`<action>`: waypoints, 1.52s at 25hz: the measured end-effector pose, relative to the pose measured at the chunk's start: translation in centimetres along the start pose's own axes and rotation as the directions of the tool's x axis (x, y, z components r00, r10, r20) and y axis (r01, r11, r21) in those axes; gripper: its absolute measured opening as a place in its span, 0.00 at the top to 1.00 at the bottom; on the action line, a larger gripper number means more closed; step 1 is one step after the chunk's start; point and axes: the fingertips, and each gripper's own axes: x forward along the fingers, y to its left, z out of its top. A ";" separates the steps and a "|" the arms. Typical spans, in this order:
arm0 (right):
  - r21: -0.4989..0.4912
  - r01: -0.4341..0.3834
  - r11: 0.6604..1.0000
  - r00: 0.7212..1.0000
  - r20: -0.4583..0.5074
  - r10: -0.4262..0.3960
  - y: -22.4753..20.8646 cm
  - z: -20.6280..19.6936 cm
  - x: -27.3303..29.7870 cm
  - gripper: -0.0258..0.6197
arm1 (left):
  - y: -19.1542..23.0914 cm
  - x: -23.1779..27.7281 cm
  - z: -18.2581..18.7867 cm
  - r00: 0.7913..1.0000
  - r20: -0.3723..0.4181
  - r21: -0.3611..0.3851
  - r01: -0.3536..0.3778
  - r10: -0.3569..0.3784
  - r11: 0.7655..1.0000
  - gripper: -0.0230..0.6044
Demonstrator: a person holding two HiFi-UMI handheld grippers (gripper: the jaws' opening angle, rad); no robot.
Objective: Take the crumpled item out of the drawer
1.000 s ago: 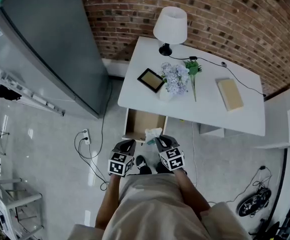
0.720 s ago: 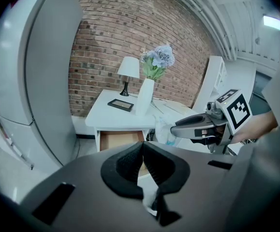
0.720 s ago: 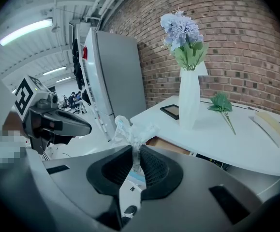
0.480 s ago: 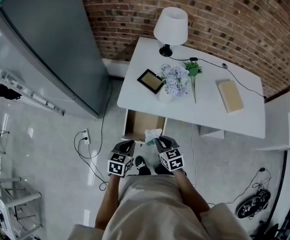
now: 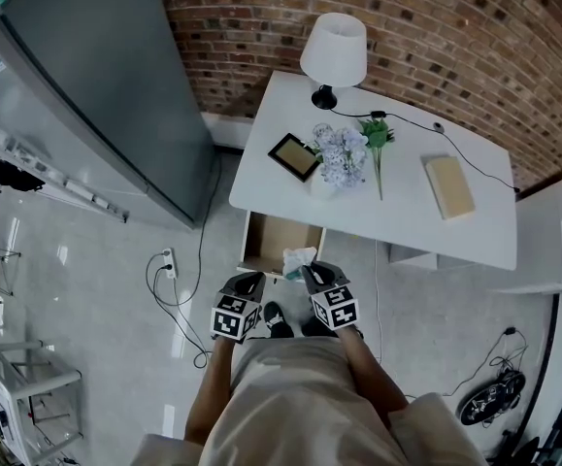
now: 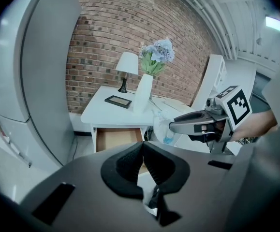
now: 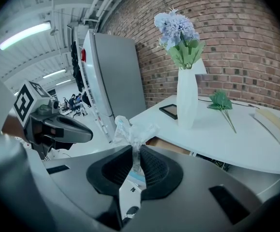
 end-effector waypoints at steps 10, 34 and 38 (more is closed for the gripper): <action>-0.001 -0.004 1.000 1.000 -0.001 0.004 0.3 0.1 0.3 0.85 | 0.1 -0.2 -0.3 1.000 -0.002 0.005 0.003 -0.003 1.000 0.94; -0.017 -0.014 1.000 1.000 -0.024 0.014 0.5 0.0 0.7 0.85 | 0.2 0.2 -0.1 1.000 -0.006 0.016 0.016 -0.016 1.000 0.94; -0.019 -0.013 1.000 1.000 -0.026 0.012 0.5 0.0 0.7 0.85 | 0.3 0.1 -0.1 1.000 -0.005 0.013 0.014 -0.014 1.000 0.94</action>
